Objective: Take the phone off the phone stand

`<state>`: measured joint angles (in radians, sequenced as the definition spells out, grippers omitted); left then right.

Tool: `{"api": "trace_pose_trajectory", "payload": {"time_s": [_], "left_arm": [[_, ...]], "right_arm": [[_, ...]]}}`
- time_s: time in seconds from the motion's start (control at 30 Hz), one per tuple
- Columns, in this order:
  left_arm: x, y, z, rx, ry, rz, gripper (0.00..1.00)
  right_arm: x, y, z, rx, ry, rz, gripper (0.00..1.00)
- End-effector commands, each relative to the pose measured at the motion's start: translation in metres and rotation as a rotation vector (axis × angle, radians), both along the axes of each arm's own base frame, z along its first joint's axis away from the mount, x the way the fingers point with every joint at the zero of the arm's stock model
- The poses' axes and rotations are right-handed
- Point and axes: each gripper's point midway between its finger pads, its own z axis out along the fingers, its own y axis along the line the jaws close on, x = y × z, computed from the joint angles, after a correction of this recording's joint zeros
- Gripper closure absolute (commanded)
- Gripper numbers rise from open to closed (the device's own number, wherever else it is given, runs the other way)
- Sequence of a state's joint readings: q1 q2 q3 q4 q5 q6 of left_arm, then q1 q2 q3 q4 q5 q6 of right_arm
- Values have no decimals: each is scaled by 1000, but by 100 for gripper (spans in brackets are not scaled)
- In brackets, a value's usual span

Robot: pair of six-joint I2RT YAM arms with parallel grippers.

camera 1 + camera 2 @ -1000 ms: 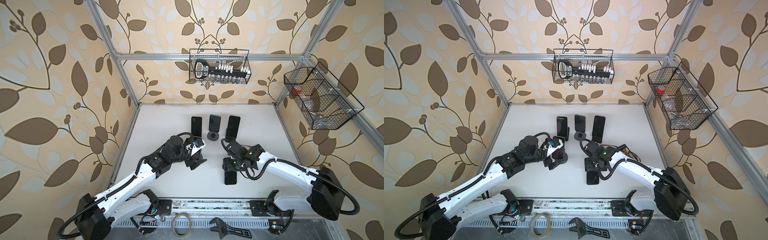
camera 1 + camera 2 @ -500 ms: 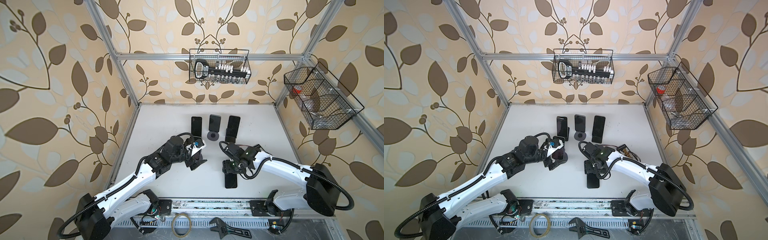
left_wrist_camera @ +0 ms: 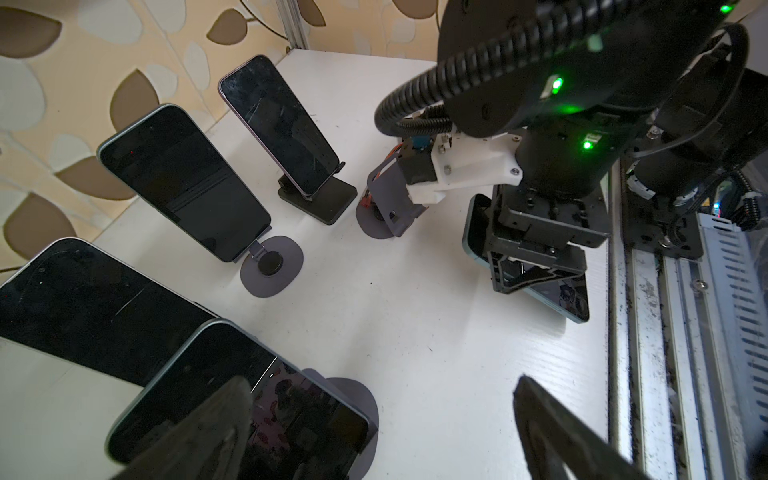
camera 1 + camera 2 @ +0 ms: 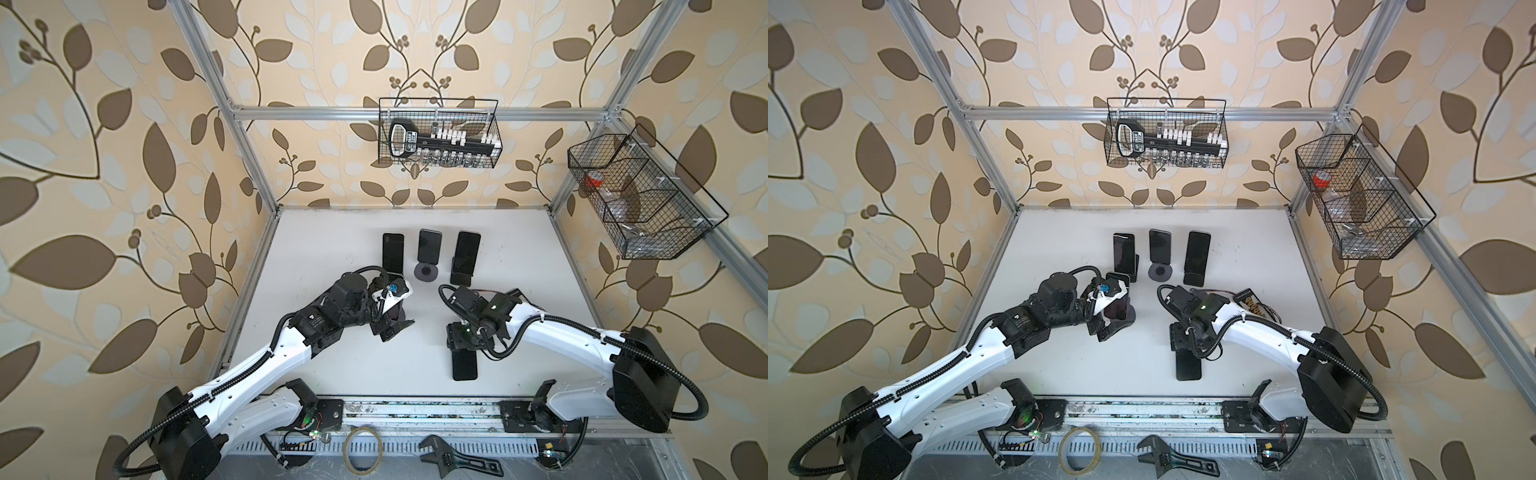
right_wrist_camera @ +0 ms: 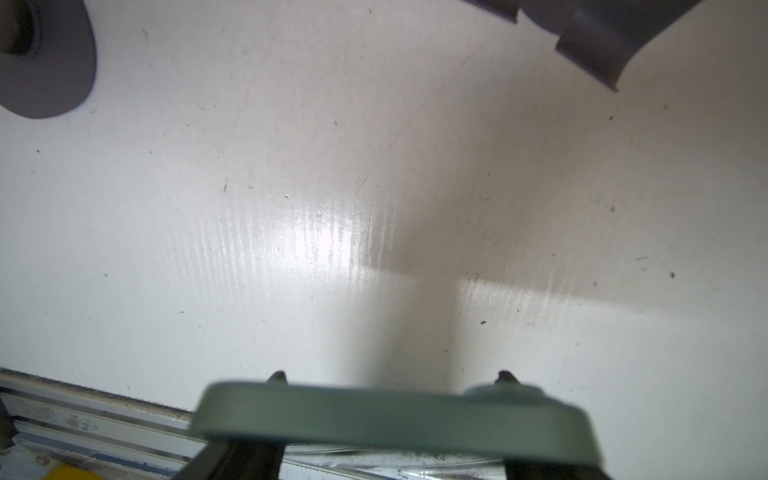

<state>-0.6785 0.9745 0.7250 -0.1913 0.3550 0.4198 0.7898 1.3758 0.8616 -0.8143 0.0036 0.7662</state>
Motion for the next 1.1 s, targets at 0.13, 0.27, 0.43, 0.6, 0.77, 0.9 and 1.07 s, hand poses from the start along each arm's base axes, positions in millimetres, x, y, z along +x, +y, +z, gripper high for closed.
{"api": "trace_pose_trajectory", "payload": {"time_s": [0.13,0.27,0.43,0.6,0.77,0.9,1.07], "left_arm": [[-2,-2,19,-21,-61,-13,2],[-2,-2,19,-19,-63,-12,2],[-2,-2,18,-18,-62,-12,2],[-2,-2,18,-15,-61,-11,2],[-3,-2,17,-12,-62,-15,2],[-3,-2,14,-5,-57,-14,2],[-3,-2,13,1,-55,-11,2]], "right_arm": [[-15,-12,-7,-38,41,6,43],[-16,-18,-12,-65,49,13,42],[-18,-21,-18,-89,62,16,42],[-17,-21,-22,-96,66,11,42],[-17,-25,-28,-104,77,10,42],[-15,-27,-30,-97,73,-6,42],[-14,-32,-30,-90,69,-24,42]]}}
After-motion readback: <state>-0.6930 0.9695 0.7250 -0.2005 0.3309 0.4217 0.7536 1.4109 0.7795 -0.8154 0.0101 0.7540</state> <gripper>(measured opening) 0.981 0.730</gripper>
